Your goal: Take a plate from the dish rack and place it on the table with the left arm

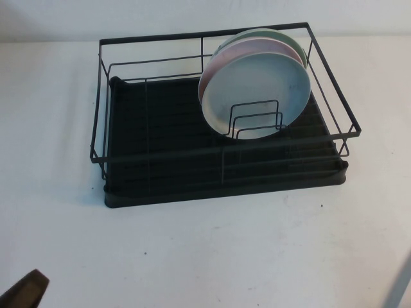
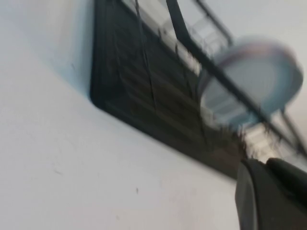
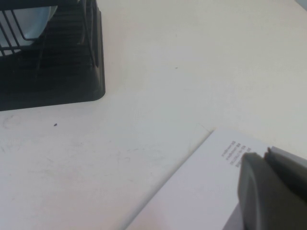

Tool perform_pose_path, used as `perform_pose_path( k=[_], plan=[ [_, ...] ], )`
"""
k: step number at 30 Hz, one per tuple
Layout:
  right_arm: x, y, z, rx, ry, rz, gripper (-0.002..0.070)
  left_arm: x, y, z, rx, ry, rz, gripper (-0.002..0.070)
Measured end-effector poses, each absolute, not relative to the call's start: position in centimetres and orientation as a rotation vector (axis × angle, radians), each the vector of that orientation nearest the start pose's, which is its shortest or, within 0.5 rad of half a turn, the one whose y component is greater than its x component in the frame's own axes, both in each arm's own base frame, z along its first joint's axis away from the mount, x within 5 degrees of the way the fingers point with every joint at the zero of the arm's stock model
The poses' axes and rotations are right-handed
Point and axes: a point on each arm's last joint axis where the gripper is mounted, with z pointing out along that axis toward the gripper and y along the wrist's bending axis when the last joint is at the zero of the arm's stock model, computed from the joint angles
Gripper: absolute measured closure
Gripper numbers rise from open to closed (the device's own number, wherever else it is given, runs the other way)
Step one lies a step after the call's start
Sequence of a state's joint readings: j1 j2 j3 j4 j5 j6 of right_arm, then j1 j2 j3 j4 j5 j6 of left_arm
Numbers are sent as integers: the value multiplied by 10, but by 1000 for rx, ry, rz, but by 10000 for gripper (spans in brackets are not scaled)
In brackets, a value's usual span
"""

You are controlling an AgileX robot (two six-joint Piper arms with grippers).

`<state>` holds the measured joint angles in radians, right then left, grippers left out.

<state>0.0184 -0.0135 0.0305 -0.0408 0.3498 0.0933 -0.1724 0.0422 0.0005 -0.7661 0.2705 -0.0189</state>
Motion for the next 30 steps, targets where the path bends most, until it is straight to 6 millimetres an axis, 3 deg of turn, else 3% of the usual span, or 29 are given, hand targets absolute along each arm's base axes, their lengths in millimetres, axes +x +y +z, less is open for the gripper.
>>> perform_pose_path(
  k=[2, 5, 9, 13, 17, 22, 27, 30],
  plan=[
    [53, 0, 172, 44, 1850, 38, 694, 53, -32, 210, -220, 1852, -774, 678],
    [53, 0, 172, 44, 1850, 38, 694, 58, -37, 254, 68, 1944, -608, 678],
    [53, 0, 172, 44, 1850, 38, 694, 80, -40, 295, 450, 2110, -361, 678],
    [53, 0, 172, 44, 1850, 38, 694, 115, -49, 342, 798, 2071, -223, 678],
    [53, 0, 172, 44, 1850, 38, 694, 160, -60, 380, 894, 2000, -217, 678],
    [53, 0, 172, 44, 1850, 38, 694, 211, -76, 398, 904, 1975, -316, 620],
    [53, 0, 172, 44, 1850, 38, 694, 260, -91, 391, 990, 1941, -388, 410],
    [53, 0, 172, 44, 1850, 38, 694, 288, -99, 384, 1012, 1930, -436, 323]
  ],
)
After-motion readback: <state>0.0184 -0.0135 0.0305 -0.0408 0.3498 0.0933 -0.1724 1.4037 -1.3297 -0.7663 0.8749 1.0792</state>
